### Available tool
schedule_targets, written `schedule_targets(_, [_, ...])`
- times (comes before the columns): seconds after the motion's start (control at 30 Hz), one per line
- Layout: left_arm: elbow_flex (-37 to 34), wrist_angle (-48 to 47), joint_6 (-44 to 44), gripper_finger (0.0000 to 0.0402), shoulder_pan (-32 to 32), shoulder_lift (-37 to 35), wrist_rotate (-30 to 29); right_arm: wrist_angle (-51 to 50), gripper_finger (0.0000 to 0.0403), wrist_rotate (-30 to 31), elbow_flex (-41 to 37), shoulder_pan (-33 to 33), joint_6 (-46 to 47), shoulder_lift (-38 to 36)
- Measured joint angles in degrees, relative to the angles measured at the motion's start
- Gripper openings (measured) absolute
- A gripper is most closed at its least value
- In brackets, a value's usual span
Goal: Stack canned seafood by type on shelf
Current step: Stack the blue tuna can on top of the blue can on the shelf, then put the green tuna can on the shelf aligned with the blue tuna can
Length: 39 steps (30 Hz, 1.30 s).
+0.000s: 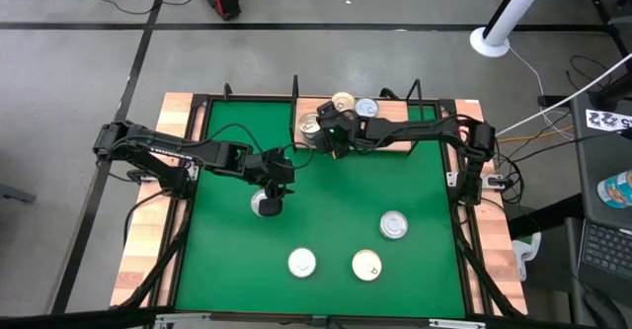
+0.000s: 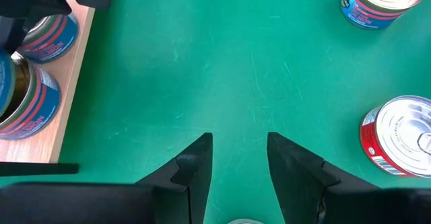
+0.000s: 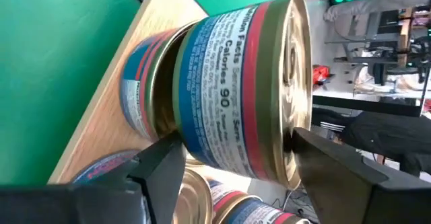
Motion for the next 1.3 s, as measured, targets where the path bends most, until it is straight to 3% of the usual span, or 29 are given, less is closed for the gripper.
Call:
schedule_targets(0.23, [0.0,0.0,0.1,0.0137,0.0,0.0,0.0,-6.5,0.0264,-0.1,3.5,0.0,0.0,0.0])
schedule_targets(0.7, [0.0,0.0,0.1,0.0137,0.0,0.0,0.0,-9.9,0.0264,2.4,5.2,0.0,0.0,0.0])
schedule_targets(0.9, [0.0,0.3,0.0,0.0137,0.0,0.0,0.0,-12.3,0.0264,8.0,5.2,0.0,0.7,-0.4])
schedule_targets(1.3, [0.0,7.9,0.0,0.0137,0.0,0.0,0.9,-23.6,0.0264,12.9,5.2,8.1,14.1,-12.5])
